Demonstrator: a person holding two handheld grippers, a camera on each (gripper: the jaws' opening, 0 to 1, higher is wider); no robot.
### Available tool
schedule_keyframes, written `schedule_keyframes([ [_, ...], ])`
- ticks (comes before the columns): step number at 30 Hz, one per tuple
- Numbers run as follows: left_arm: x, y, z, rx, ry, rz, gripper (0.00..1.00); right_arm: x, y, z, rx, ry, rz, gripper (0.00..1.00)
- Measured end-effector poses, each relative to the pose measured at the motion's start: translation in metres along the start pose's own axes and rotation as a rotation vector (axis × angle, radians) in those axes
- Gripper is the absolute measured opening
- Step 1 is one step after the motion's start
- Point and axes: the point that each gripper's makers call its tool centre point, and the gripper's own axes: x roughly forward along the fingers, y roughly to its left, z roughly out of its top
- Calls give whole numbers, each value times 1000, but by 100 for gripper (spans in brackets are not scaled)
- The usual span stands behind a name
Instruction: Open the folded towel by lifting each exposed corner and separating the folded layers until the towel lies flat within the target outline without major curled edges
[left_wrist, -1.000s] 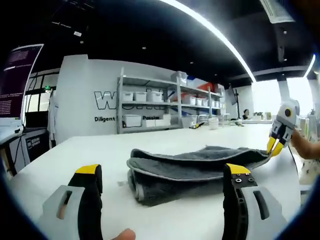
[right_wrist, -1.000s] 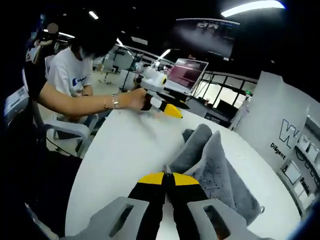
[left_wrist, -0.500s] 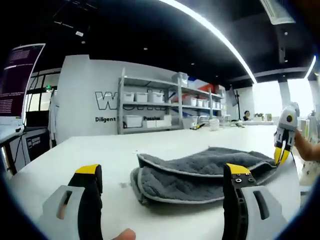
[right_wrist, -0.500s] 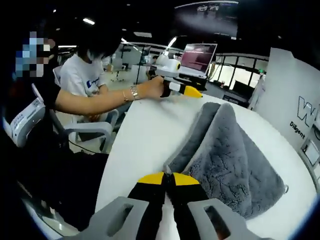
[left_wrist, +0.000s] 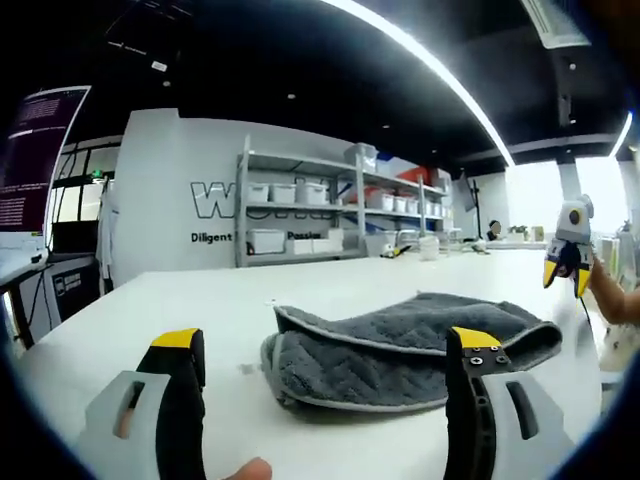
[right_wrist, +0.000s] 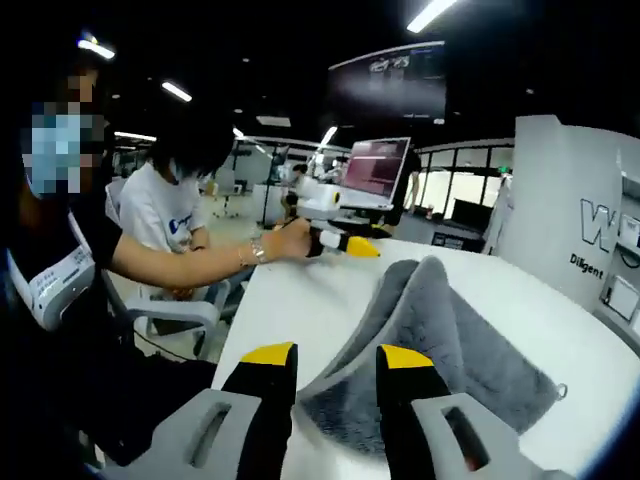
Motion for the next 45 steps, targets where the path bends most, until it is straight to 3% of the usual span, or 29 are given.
schedule_keyframes([
  [3,-1,-3,-1,2,1,1,99,-7,-40,13,68,-66,-141,29],
  [5,-1,-2,-1,2,2,1,99,-13,-68,20,158,-114,-228,28],
  [6,-1,-2,0,2,2,0,99,-15,-75,20,169,-118,-247,28],
  [8,-1,-2,0,2,2,0,99,-15,-92,16,170,-96,-302,28],
  [9,-1,-3,-1,3,2,0,99,-13,-111,5,152,-32,-358,27],
  [12,-1,-3,-1,4,3,0,99,-9,-140,-15,113,73,-450,27],
  [14,-1,-3,-1,5,6,1,99,-3,-151,-27,113,123,-452,27],
  [22,-1,-8,-3,13,14,-6,99,32,-188,-53,208,205,-462,25],
  [28,-1,-7,-3,16,17,-6,99,70,-193,-63,241,276,-414,25],
  [31,-3,-8,-3,17,15,-7,99,83,-197,-62,245,279,-405,25],
  [34,-4,-5,2,8,-6,-5,99,97,-189,-67,245,316,-387,25],
  [35,-4,-5,2,5,-5,-6,99,101,-198,-66,246,326,-380,25],
  [44,-4,-6,2,3,-4,-13,98,117,-208,-78,328,336,-389,25],
  [45,-4,-7,2,2,-4,-16,99,115,-201,-81,334,348,-390,25],
])
